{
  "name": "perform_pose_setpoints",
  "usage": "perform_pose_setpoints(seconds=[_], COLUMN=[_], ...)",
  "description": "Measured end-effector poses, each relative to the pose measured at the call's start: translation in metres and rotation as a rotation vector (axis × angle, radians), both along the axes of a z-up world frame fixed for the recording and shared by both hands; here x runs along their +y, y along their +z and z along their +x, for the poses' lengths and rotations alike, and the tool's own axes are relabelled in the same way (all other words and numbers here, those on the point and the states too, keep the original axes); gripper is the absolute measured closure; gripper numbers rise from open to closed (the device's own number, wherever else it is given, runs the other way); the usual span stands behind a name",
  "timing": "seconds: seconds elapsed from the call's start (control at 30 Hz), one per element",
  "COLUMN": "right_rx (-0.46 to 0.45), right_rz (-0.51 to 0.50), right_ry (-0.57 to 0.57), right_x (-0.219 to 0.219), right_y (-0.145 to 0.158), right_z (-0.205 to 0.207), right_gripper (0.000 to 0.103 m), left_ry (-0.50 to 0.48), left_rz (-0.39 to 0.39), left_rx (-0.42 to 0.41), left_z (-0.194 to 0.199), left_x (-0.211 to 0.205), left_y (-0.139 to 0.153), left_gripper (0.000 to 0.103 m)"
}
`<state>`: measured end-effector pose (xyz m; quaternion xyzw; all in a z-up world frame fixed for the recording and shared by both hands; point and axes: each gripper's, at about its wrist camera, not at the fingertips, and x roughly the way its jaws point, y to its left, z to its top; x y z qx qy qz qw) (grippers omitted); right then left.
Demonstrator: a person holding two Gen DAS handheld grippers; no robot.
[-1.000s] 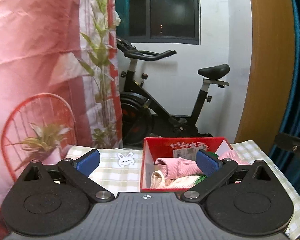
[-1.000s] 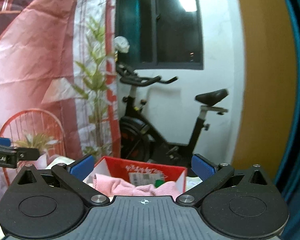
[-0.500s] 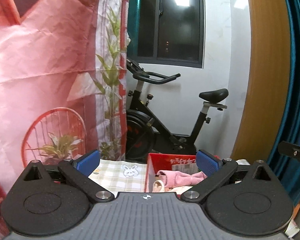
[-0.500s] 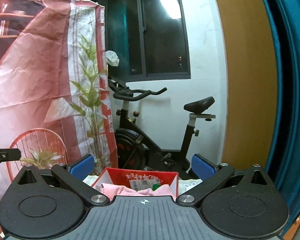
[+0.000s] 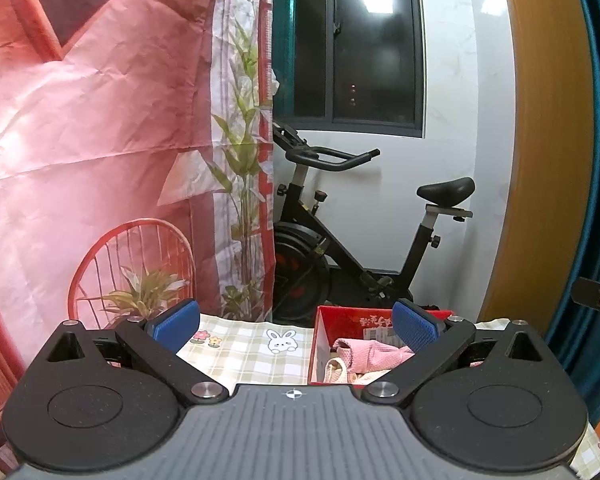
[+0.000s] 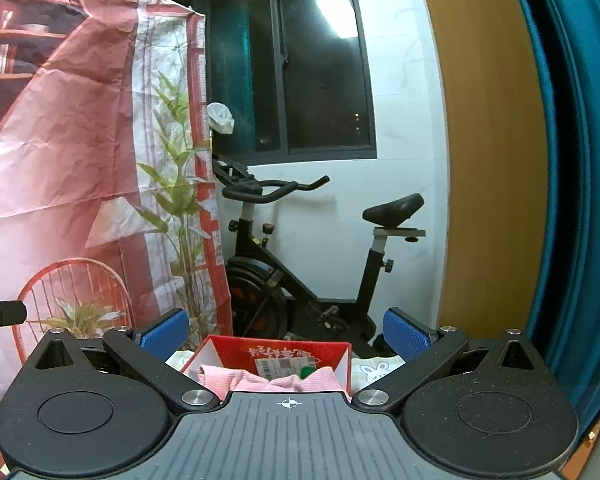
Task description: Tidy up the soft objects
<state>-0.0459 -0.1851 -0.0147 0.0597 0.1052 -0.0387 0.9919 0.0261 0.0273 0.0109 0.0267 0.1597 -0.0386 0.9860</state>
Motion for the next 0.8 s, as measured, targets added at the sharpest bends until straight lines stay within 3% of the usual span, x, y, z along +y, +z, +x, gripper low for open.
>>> perform_pose_setpoints(seconds=[0.8], right_rx=[-0.002], right_rz=[-0.013], right_ry=[0.015], right_x=[0.0088], right_y=[0.0000], right_z=[-0.0023], right_gripper=[0.000], left_ry=[0.008], left_rz=[0.005], left_rx=[-0.005], left_z=[-0.0039], left_x=[0.0001], left_y=[0.0004], left_gripper=[0.000])
